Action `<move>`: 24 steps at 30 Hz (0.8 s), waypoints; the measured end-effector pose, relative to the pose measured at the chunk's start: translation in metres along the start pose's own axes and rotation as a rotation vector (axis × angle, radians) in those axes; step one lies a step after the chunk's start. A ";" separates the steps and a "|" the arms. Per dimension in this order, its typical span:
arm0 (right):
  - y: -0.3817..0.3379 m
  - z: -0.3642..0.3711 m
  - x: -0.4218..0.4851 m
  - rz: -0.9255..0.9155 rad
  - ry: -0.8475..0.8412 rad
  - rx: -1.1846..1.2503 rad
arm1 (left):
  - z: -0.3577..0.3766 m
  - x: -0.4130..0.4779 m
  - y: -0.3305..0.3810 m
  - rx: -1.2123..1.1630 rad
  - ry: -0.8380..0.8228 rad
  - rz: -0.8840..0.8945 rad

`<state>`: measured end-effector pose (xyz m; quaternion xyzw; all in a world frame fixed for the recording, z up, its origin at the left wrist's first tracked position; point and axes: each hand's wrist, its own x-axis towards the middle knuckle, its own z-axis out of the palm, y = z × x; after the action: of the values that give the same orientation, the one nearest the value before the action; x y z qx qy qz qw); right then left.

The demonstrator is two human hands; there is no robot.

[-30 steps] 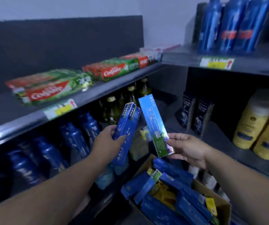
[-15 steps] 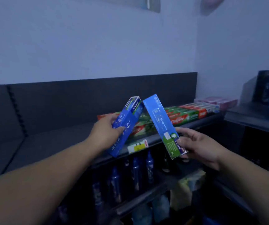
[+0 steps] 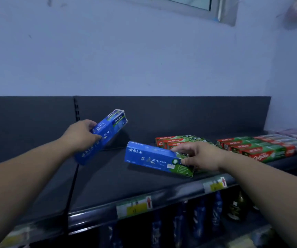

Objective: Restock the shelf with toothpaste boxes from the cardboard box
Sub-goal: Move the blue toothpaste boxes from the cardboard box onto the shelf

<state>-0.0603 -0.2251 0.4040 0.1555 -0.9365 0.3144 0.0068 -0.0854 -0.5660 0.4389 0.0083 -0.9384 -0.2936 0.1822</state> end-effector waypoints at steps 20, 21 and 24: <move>-0.022 0.076 0.095 0.159 0.058 -0.168 | 0.066 0.096 -0.047 -0.033 -0.518 0.182; -0.022 0.077 0.097 0.170 0.077 -0.162 | 0.070 0.100 -0.047 -0.033 -0.541 0.186; -0.023 0.082 0.104 0.191 0.125 -0.170 | 0.082 0.110 -0.048 -0.034 -0.594 0.197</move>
<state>-0.1458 -0.3208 0.3636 0.0445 -0.9680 0.2420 0.0484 -0.2206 -0.5745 0.3866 -0.1718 -0.9418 -0.2796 -0.0723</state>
